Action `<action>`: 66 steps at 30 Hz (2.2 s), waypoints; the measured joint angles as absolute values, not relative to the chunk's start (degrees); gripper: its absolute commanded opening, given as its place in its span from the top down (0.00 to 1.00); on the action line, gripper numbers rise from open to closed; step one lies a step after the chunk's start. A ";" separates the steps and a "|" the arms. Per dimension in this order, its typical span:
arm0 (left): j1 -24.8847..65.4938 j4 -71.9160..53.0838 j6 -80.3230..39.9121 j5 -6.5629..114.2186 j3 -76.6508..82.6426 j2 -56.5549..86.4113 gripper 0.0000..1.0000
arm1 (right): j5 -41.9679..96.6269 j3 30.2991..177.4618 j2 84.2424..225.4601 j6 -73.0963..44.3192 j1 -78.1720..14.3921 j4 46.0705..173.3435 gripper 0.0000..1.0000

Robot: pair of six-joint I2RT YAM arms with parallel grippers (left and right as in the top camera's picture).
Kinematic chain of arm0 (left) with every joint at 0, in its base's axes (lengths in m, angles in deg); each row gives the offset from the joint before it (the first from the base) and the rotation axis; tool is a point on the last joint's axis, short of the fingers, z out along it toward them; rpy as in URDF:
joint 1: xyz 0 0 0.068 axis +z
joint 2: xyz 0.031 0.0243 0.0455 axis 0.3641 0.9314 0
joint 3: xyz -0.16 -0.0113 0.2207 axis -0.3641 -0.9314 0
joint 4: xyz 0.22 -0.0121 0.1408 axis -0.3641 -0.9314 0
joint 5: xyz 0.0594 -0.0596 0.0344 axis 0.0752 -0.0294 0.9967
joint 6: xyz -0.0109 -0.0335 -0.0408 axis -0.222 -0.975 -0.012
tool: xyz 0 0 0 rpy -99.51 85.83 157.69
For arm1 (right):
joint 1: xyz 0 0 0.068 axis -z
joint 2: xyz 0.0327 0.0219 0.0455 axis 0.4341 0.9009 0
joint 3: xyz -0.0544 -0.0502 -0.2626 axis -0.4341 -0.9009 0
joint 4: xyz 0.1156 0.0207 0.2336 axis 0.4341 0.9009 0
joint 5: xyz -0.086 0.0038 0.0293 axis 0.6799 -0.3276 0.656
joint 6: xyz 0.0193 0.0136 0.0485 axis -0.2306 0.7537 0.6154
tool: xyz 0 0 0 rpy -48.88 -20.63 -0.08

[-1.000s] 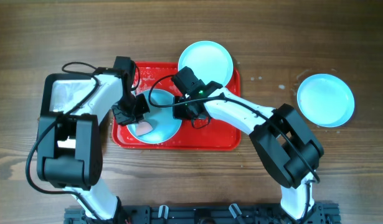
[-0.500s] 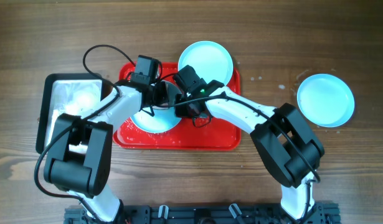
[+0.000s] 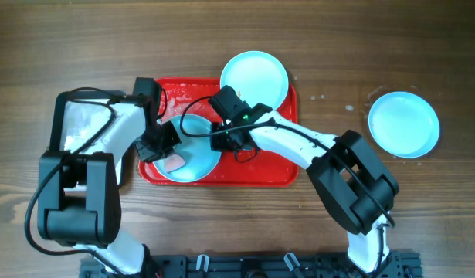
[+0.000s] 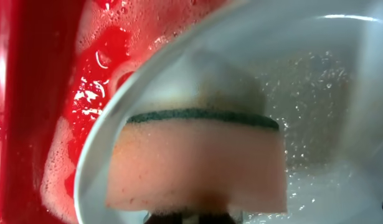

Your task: Clean dirty plates on tray and stack at the side

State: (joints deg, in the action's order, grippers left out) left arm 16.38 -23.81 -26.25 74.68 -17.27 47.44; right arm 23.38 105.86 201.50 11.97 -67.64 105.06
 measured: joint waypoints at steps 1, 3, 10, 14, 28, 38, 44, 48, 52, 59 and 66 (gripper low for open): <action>16.23 -23.00 -26.36 74.72 -17.81 47.09 0.96 | 23.36 105.86 201.50 11.97 -67.64 105.06 0.96; 14.70 -20.53 -29.48 77.17 -19.69 45.65 0.96 | 23.34 105.86 201.50 11.97 -67.53 105.04 0.96; 9.47 -10.17 -41.72 88.76 -21.24 44.84 0.96 | 23.41 105.86 201.53 12.26 -67.00 104.41 0.96; 8.49 -1.47 -47.60 93.67 -22.60 45.28 0.96 | 23.43 106.10 201.53 12.82 -66.87 103.55 0.96; 5.61 -15.11 -38.16 98.26 -21.66 26.48 0.96 | 23.41 106.49 201.53 12.41 -66.83 104.91 0.96; 5.61 -11.81 -34.79 92.06 -29.79 34.26 0.96 | 23.41 106.49 201.53 12.39 -66.83 104.95 0.96; 5.56 2.92 -35.43 94.09 -33.11 36.88 0.96 | 24.17 106.49 201.53 12.45 -66.41 105.11 0.96; 5.32 8.10 -39.58 95.92 -31.60 40.40 0.96 | 24.96 106.49 201.53 12.71 -66.06 104.69 0.96; 5.28 10.07 -41.20 96.38 -31.21 41.36 0.96 | 25.11 106.49 201.53 13.09 -65.91 104.58 0.96; 7.66 14.18 -30.36 72.93 -27.87 44.71 0.96 | 25.40 106.49 201.53 13.09 -65.41 104.93 0.96; 8.05 8.36 -30.31 57.96 -27.01 46.19 0.96 | 25.24 106.49 201.53 12.58 -65.43 105.35 0.96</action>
